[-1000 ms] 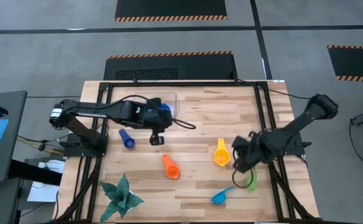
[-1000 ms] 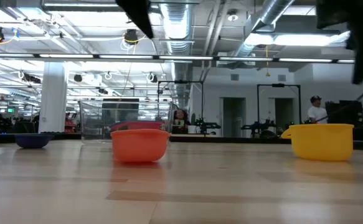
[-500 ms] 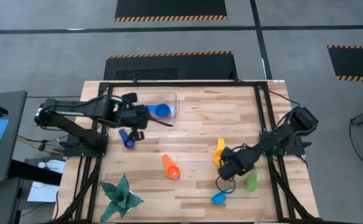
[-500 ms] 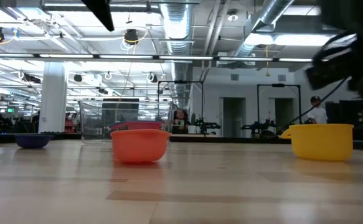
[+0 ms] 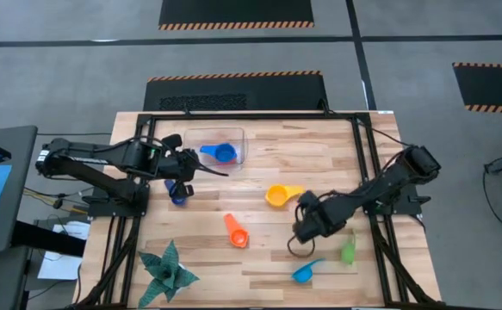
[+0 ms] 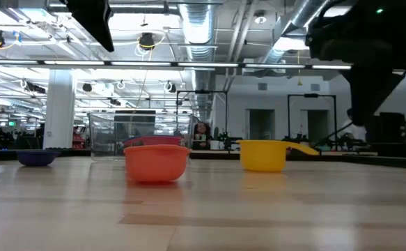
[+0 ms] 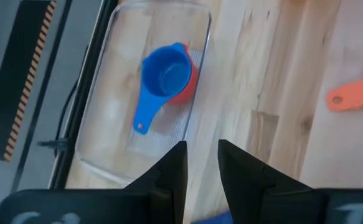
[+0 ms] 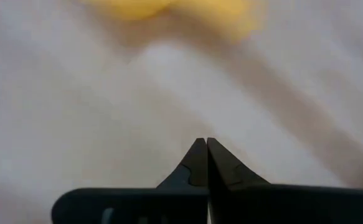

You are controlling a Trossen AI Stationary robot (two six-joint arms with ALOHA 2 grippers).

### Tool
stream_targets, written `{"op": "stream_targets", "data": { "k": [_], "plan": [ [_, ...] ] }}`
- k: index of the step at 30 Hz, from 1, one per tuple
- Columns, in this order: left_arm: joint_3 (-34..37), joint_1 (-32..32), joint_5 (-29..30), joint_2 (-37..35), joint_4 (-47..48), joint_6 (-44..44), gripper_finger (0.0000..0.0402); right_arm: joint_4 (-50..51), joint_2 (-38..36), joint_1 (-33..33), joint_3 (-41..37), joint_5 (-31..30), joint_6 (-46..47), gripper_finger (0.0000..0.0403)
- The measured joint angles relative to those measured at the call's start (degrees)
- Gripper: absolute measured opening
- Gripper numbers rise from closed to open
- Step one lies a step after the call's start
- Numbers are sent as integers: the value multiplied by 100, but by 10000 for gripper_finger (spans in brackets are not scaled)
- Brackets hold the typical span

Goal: Nest measuring cups in basket
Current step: Move the measuring cups to the center of the table

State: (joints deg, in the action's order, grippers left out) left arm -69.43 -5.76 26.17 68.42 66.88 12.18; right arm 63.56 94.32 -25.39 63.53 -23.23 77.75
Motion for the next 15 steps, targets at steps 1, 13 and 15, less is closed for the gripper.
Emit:
{"op": "stream_targets", "data": {
  "k": [1, 13, 15],
  "plan": [
    [43, 0, -4, 3, -105, 0, 80, 138, 0, 8, 0, -105, 246, 5],
    [140, 0, -33, 6, -508, -259, 80, 2643, -68, -509, 673, 1814, 1442, 5],
    [140, 0, -29, 7, -513, -304, 80, 2627, -189, -814, 841, 1979, 1877, 5]
  ]
}}
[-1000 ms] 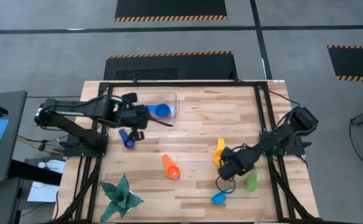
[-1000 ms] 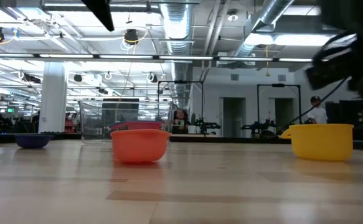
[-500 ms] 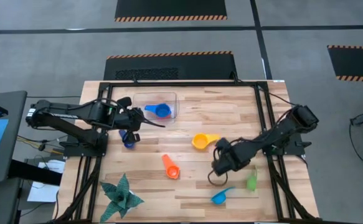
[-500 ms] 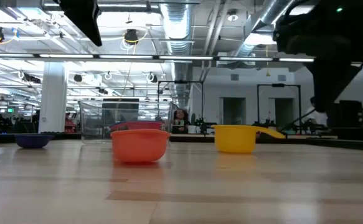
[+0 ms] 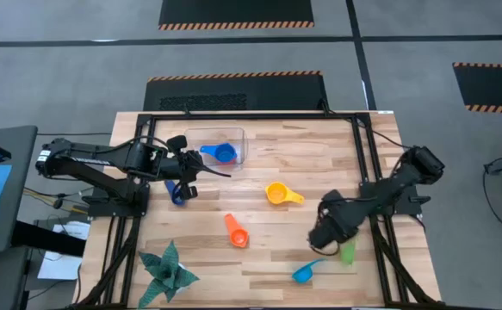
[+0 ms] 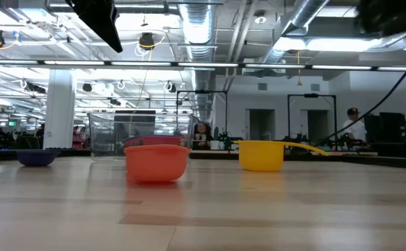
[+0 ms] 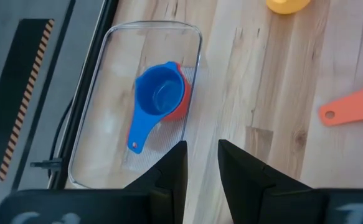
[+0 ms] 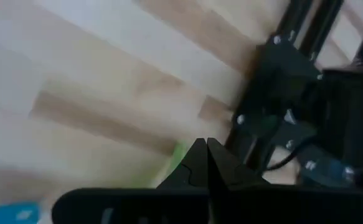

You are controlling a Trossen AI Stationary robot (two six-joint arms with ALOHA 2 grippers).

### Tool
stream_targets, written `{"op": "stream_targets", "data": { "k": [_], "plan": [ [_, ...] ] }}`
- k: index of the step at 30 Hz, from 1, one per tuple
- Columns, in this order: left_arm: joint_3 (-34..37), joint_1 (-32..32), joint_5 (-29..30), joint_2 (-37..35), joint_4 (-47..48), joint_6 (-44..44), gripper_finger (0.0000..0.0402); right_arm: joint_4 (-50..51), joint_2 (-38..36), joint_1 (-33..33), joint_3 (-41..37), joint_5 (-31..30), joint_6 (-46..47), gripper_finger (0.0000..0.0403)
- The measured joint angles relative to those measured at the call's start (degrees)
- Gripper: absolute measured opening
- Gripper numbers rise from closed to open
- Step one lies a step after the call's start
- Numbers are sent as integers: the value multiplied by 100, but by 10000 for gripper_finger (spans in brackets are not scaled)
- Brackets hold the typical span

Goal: Nest measuring cups in basket
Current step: Move the measuring cups to the center of the table

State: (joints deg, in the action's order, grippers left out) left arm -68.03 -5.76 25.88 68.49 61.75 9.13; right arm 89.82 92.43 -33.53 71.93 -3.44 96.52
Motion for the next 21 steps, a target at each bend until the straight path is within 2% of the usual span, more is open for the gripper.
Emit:
{"op": "stream_targets", "data": {
  "k": [3, 6, 11, 17, 21],
  "plan": [
    [0, 0, 33, 2, -8, -77, 80, -393, -136, -541, 11, 388, 804, 4],
    [0, 0, 41, 3, -25, -115, 80, -333, 39, -1084, -12, 1080, 1724, 4],
    [0, 0, 44, 2, -316, -327, 80, -806, 198, -1838, -5, 1778, 2891, 4],
    [0, 0, 46, 2, -822, -716, 80, -1153, 277, -2284, -7, 1851, 3872, 4],
    [0, 0, 43, 2, -956, -805, 80, -1230, 513, -2260, -127, 1867, 3780, 3]
  ]
}}
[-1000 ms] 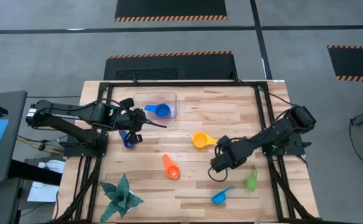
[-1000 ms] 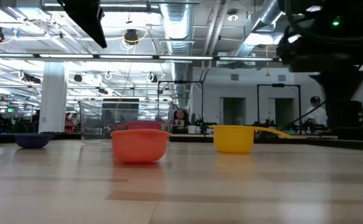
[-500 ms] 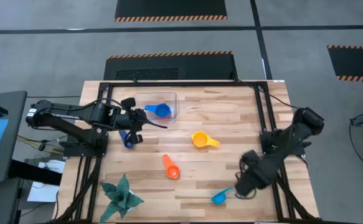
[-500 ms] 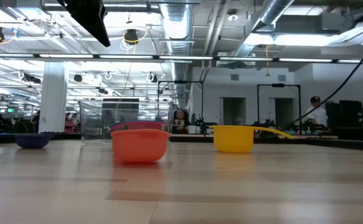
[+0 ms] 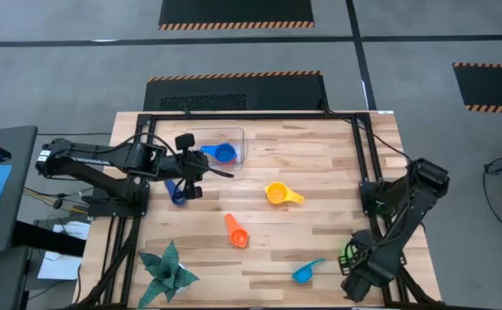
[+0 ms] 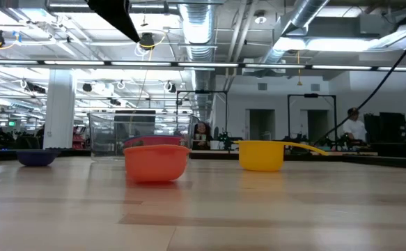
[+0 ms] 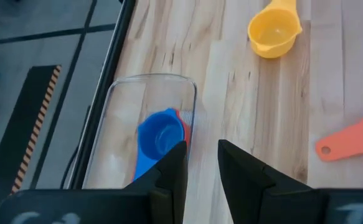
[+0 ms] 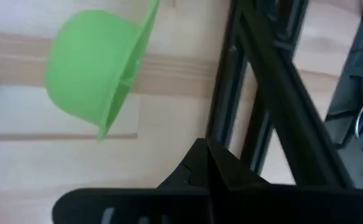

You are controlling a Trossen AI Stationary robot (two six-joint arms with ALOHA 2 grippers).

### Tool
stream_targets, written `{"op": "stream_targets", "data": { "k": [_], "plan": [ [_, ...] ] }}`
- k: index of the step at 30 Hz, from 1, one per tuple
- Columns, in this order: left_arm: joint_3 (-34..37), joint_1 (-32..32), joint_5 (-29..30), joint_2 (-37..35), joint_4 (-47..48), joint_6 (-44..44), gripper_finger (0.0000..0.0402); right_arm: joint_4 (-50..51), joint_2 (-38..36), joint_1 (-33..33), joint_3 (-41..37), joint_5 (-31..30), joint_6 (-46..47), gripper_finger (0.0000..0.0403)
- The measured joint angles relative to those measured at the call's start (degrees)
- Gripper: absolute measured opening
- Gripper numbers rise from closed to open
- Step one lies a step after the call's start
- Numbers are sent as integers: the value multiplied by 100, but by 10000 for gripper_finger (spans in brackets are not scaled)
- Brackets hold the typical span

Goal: Nest measuring cups in basket
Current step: Move the measuring cups to the center of the table

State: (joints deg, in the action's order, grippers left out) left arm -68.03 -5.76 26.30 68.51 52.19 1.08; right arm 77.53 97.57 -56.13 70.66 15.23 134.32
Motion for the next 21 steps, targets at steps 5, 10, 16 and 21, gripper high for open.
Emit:
{"op": "stream_targets", "data": {
  "k": [5, 10, 16, 21],
  "plan": [
    [0, 0, -3, 0, 12, 36, 80, -172, 454, 164, -56, -39, -66, 4],
    [0, 0, -11, 0, 12, -49, 80, -55, 757, 480, -54, -530, -127, 3],
    [0, 0, -13, 0, -91, -95, 80, -191, 828, 1250, -40, -1659, -678, 5],
    [0, 0, -15, 0, -83, -62, 80, 90, 627, 1634, 423, -2122, -1491, 4]
  ]
}}
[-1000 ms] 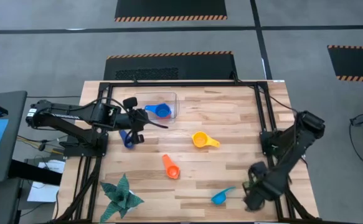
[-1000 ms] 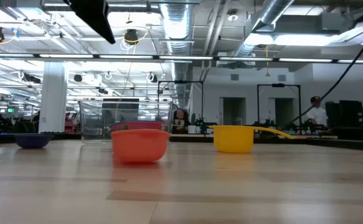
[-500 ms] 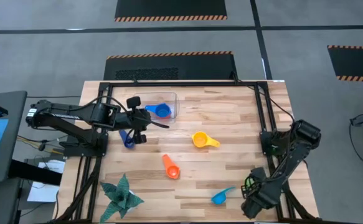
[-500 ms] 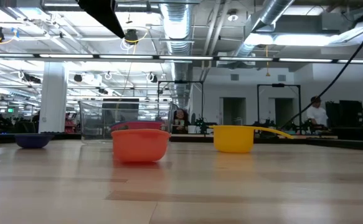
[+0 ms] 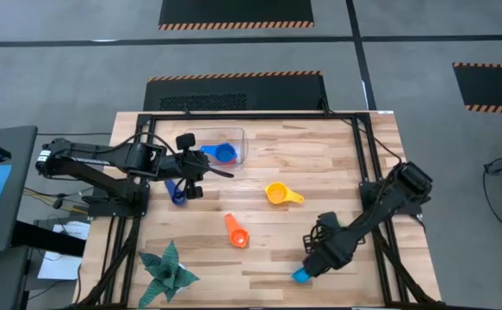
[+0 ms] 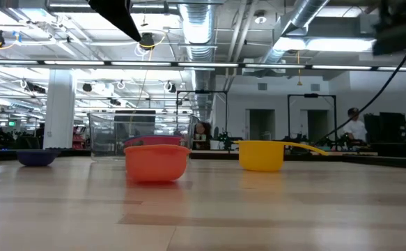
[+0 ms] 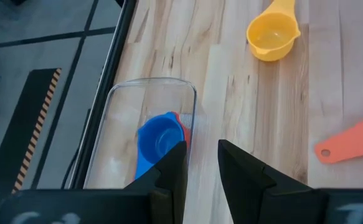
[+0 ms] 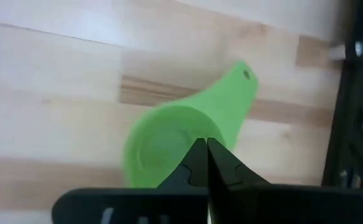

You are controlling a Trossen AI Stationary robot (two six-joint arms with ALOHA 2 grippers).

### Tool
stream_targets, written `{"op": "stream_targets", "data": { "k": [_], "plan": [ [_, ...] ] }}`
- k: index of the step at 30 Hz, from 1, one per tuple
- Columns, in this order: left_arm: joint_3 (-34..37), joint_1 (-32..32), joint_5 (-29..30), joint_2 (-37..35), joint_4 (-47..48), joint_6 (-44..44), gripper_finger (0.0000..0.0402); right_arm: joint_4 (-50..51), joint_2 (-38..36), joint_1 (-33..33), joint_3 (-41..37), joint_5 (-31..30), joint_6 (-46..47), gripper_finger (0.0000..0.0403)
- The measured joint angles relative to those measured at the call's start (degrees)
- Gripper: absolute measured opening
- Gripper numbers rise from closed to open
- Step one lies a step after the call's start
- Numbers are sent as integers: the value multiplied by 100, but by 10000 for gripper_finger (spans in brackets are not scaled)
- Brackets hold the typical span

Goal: Nest measuring cups in basket
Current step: Move the measuring cups to the center of the table, then stack the yellow measuring cup on top of the blue measuring cup into the transparent bin

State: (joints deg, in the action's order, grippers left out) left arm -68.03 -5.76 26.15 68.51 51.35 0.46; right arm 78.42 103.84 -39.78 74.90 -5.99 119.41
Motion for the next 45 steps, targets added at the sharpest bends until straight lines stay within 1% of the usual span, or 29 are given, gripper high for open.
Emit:
{"op": "stream_targets", "data": {
  "k": [3, 5, 11, 14, 17, 19, 22, 24, 30, 33, 38, 42, 45],
  "plan": [
    [0, 1, -8, 0, 11, 73, 80, 229, -20, -41, 406, -22, -250, 5],
    [0, 0, -15, 0, 11, 87, 80, 172, -20, -161, 589, -22, -390, 8],
    [0, 0, -13, 0, 13, 41, 80, -1024, 99, -651, 738, 35, -694, 4],
    [0, 2, -11, 0, 11, 36, 80, -1468, 388, -811, 718, 189, -889, 6],
    [0, 0, 13, 0, 5, 25, 80, -1797, 685, -890, 756, 623, -1153, 6],
    [0, 2, 11, 2, 2, 23, 80, -1867, 873, -898, 732, 787, -1253, 4],
    [0, 2, 13, 2, -49, 3, 80, -1923, 1040, -687, 732, 746, -1595, 6],
    [0, 2, 13, 2, -118, -1, 80, -1935, 1110, -424, 741, 672, -2092, 7],
    [0, 1, 18, 1, -285, -209, 80, -2427, 1171, 430, 743, -90, -3681, 6],
    [0, 0, 18, 2, -286, -237, 80, -2253, 1171, 669, 784, -186, -4070, 8],
    [0, 1, 18, 1, -284, -204, 80, -1780, 1117, 603, 1082, -449, -4126, 4],
    [0, 0, 18, 0, -284, -172, 80, -1052, 1116, 420, 1430, -456, -3701, 9],
    [0, 2, 18, 2, -284, -168, 80, -329, 1118, 329, 1749, -574, -3110, 9]
  ]
}}
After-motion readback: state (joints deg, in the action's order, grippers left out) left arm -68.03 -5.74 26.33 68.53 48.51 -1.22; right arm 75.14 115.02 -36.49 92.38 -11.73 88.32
